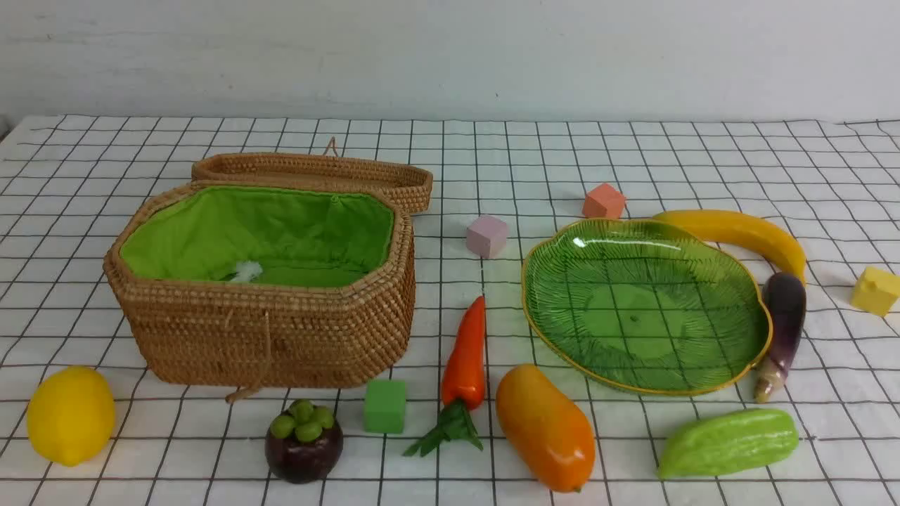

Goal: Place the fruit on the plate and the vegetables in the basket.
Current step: Grab a lemon with your left arm and place it on the plate on the right

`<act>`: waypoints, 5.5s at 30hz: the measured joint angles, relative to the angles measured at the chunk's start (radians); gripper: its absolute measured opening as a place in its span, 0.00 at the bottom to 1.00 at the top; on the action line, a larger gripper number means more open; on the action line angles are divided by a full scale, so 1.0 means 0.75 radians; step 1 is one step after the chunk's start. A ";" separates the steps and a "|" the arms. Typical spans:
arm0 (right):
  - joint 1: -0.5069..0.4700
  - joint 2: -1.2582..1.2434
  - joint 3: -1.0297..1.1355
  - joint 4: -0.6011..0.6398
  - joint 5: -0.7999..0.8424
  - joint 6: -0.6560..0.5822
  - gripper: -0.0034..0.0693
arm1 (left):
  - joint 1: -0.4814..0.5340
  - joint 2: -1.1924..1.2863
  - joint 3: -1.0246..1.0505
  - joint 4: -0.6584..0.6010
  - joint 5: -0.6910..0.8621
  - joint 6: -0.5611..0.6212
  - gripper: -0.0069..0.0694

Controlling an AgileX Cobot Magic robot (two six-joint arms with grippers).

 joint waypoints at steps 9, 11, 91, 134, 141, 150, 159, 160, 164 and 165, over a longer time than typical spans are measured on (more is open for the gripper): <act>0.000 0.000 0.000 0.000 0.000 0.000 0.37 | 0.000 0.000 0.000 0.000 0.000 0.000 0.40; 0.000 0.000 0.000 0.000 0.000 0.000 0.37 | 0.000 0.000 0.000 0.000 0.000 0.000 0.40; 0.205 0.418 -0.677 -0.112 0.214 0.591 0.15 | 0.000 1.091 -1.013 -0.052 0.489 -0.023 0.07; 0.535 0.563 -1.406 0.485 1.015 -0.588 0.16 | 0.384 1.893 -1.195 0.238 0.382 -0.034 0.80; 0.535 0.563 -1.406 0.490 1.018 -0.588 0.16 | 0.384 2.039 -1.195 0.303 0.220 -0.094 0.94; 0.535 0.563 -1.406 0.538 1.018 -0.588 0.17 | 0.384 2.130 -1.195 0.426 0.133 -0.199 0.86; 0.535 0.563 -1.406 0.545 1.019 -0.588 0.18 | 0.384 2.144 -1.199 0.429 0.123 -0.221 0.84; 0.535 0.563 -1.406 0.545 1.019 -0.588 0.18 | 0.384 2.146 -1.199 0.429 0.123 -0.222 0.84; 0.535 0.563 -1.406 0.548 1.019 -0.588 0.18 | 0.384 2.167 -1.208 0.429 0.115 -0.224 0.84; 0.535 0.563 -1.406 0.548 1.019 -0.588 0.18 | 0.384 2.172 -1.211 0.431 0.120 -0.224 0.84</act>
